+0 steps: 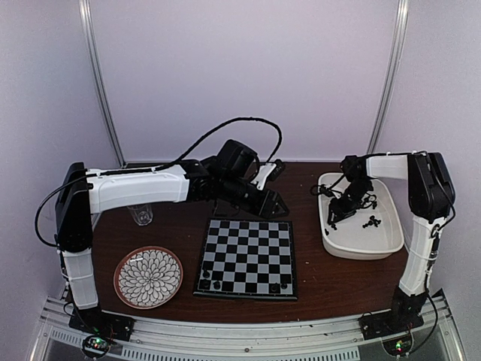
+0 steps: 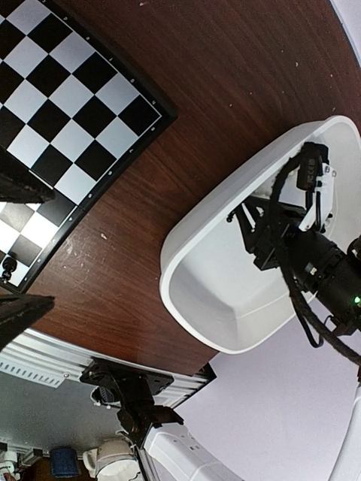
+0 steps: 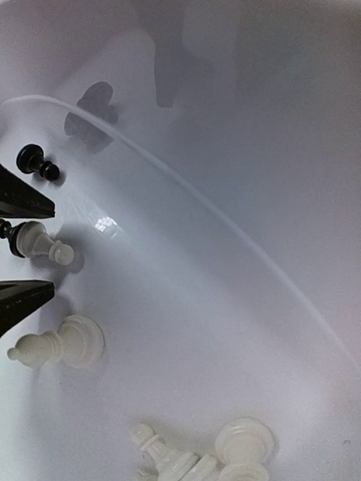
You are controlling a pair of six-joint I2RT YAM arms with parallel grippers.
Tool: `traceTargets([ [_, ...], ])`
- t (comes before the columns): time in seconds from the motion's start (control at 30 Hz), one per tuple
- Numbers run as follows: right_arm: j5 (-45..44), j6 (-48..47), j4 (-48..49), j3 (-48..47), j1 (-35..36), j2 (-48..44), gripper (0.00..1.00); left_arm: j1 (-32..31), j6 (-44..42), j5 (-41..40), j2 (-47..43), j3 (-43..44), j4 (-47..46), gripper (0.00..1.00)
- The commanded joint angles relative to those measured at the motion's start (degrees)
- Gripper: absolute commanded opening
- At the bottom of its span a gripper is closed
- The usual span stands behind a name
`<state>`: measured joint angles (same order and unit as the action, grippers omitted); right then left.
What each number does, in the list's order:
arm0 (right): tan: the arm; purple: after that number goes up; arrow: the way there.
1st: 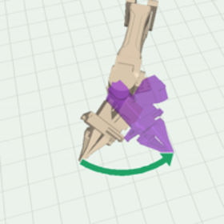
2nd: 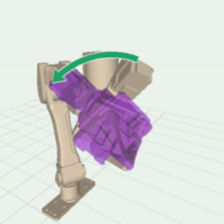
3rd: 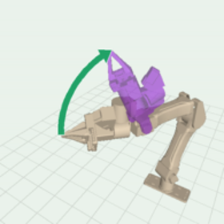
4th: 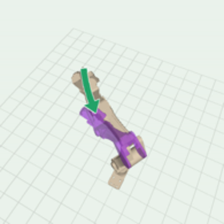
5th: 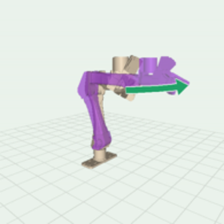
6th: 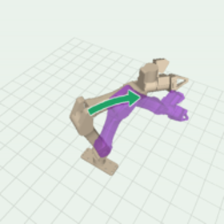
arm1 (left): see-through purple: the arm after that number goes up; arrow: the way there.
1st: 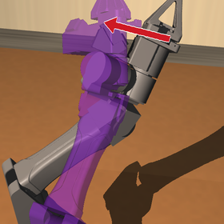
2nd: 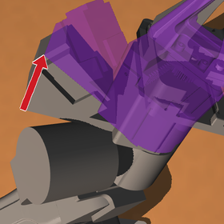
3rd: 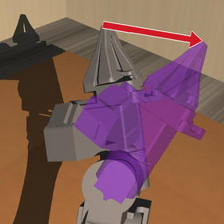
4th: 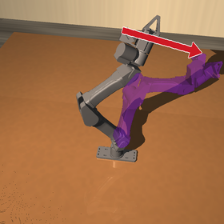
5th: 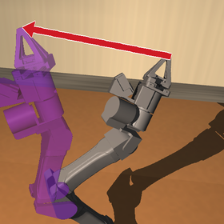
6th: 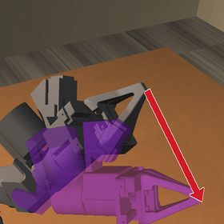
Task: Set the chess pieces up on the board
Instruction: Pick up the chess pile from the storage box.
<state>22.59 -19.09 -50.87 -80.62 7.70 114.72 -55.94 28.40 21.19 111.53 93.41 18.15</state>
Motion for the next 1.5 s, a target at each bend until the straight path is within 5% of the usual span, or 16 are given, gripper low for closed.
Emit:
traceTargets([
  [0.0, -7.56, 1.72, -3.86, 2.76, 0.05, 0.54, 0.35, -0.29, -1.11, -0.55, -1.34, 0.68, 0.36, 0.42],
  [0.17, -9.66, 1.69, -5.10, 3.64, 0.04, -1.73, 0.37, -0.23, -1.20, -0.48, -1.40, 0.64, 0.39, 0.42],
  [0.5, -8.15, 2.72, -4.43, 3.48, -0.51, -3.23, 0.20, -0.38, -1.24, -0.63, -1.72, 0.30, 0.20, 0.41],
  [0.93, 9.26, -1.18, -6.74, 4.83, -4.19, -23.44, 0.10, -0.45, -2.88, -1.10, -1.35, 1.99, -1.62, 0.42],
  [1.47, -6.74, 0.30, -1.87, 3.67, -4.19, -7.04, 0.23, -1.62, -2.75, -1.99, -3.01, 0.29, -1.06, 0.41],
])
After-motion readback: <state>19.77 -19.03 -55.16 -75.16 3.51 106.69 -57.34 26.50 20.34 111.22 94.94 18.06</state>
